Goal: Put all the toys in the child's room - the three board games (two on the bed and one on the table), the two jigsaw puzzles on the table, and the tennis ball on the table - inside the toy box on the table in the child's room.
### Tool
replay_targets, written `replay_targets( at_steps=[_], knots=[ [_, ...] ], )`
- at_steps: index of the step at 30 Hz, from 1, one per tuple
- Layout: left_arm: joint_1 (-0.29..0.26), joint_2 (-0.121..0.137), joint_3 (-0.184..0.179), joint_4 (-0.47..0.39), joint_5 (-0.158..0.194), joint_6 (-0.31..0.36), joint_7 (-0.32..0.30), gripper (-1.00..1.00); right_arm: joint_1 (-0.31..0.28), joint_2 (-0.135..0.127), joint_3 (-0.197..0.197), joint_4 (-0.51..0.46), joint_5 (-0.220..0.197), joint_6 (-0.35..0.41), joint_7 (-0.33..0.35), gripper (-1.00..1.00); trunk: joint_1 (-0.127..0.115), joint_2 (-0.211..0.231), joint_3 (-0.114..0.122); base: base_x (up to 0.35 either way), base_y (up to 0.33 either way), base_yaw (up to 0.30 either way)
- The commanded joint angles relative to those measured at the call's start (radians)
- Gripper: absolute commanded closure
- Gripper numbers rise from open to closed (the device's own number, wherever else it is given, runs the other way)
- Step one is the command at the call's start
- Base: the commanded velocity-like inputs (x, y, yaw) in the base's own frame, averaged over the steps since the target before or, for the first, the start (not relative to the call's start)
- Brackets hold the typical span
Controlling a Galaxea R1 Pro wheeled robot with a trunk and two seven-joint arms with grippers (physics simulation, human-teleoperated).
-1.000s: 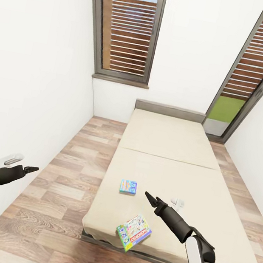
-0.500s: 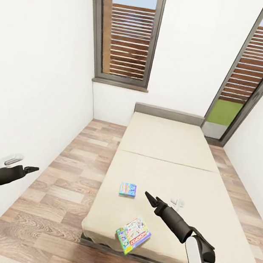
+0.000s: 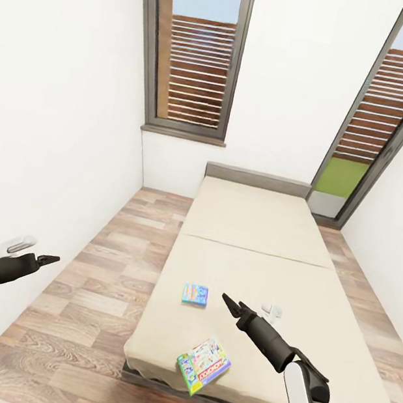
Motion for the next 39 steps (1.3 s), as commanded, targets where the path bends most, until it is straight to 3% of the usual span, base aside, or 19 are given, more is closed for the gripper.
replay_targets(
  at_steps=[1, 39],
  knots=[
    [-0.001, 0.0, 0.001, -0.001, 0.0, 0.007, -0.003, -1.0, -0.001, 0.001, -0.003, 0.0, -0.006, 0.008, 0.002, -1.0, 0.001, -0.002, 0.0, 0.0, 0.0, 0.0],
    [-0.001, 0.0, 0.001, -0.001, -0.001, 0.007, -0.003, -1.0, -0.001, 0.001, -0.003, 0.0, -0.006, 0.008, 0.002, -1.0, 0.001, -0.002, 0.062, 0.0, 0.0, 0.0]
  ],
)
